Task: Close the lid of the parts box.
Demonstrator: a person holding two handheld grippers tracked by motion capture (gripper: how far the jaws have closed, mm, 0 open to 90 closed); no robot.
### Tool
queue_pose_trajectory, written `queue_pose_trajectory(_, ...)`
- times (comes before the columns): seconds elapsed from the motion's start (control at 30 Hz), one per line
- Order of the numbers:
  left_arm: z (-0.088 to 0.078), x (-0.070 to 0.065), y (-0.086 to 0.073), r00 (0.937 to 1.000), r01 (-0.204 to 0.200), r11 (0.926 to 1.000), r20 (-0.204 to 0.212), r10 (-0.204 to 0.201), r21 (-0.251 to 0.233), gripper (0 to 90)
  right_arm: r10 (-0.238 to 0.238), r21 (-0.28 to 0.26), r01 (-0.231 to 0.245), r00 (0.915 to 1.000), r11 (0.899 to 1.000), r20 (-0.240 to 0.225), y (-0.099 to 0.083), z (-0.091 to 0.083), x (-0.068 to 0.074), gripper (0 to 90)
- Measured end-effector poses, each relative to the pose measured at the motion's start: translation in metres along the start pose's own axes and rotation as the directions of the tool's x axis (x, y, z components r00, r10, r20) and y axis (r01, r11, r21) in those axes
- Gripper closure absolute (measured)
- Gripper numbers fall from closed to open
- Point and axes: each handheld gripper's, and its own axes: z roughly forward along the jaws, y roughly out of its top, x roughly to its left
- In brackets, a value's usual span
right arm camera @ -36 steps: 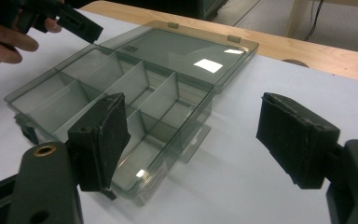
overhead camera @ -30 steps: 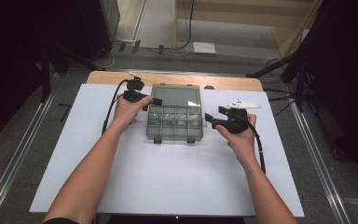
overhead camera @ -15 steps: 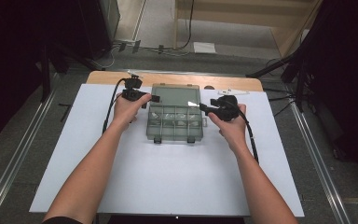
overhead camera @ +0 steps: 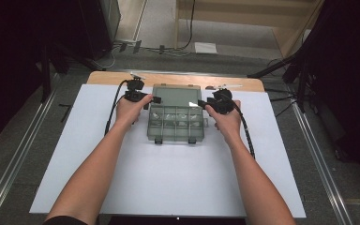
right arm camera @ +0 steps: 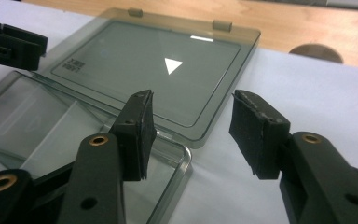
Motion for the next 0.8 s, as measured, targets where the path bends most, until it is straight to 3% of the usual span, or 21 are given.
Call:
queue_pose_trajectory(0.2, 0.001, 0.003, 0.000, 0.9998, 0.011, 0.9999, 0.018, -0.011, 0.002, 30.9, 0.062, 0.028, -0.063, 0.9980, 0.998, 0.008, 0.001, 0.012, -0.006, 52.3)
queue_pose_trajectory(0.63, 0.008, 0.003, -0.001, 0.9979, 0.038, 0.9992, 0.053, -0.038, -0.008, 31.0, 0.152, 0.079, -0.147, 0.9868, 0.986, -0.057, 0.002, 0.030, -0.010, 50.3)
queue_pose_trajectory(0.8, 0.010, 0.004, -0.002, 0.9988, 0.036, 0.9994, 0.034, -0.036, -0.001, 31.0, 0.167, 0.094, -0.161, 0.9841, 0.983, -0.061, 0.002, 0.035, -0.010, 49.0)
